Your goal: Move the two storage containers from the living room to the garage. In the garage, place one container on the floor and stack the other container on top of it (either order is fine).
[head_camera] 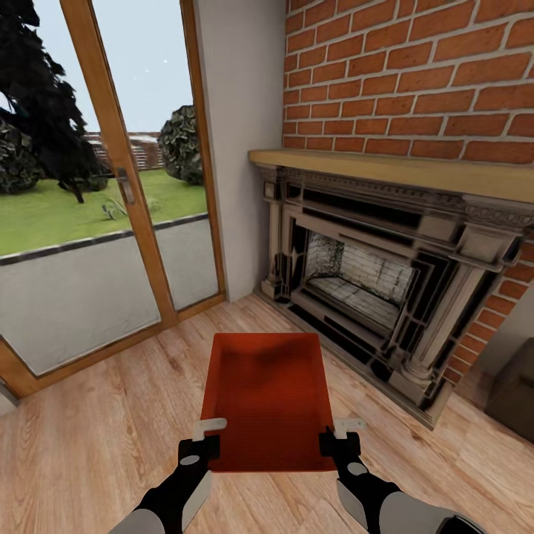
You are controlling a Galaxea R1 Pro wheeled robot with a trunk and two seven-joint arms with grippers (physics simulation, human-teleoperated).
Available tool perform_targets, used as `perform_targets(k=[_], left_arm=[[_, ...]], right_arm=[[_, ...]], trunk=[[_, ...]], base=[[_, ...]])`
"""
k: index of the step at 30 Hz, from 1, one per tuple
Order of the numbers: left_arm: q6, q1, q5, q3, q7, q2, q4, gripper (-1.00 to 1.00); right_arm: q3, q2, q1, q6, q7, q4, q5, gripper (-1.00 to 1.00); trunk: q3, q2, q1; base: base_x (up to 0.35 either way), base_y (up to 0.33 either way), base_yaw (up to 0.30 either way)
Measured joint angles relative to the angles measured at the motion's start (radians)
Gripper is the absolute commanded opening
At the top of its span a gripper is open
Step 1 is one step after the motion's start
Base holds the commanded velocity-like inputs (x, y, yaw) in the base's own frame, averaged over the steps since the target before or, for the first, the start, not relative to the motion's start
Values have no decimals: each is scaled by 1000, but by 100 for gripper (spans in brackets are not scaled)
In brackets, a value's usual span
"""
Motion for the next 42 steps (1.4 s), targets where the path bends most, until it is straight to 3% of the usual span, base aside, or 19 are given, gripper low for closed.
perform_targets(k=[9, 21, 42], left_arm=[[1, 0, -2, 1, -1, 0, 0, -100], [5, 0, -9, 4, -2, 0, -1, -100], [3, 0, -4, 1, 0, 0, -1, -100]], right_arm=[[1, 0, 0, 0, 0, 0, -2, -100], [2, 0, 0, -1, 3, 2, -8, -100], [1, 0, 0, -1, 1, 1, -4, -100]], trunk=[[0, 0, 0], [38, 84, -46], [64, 84, -46]], base=[[0, 0, 0], [0, 0, 0], [0, 0, 0]])
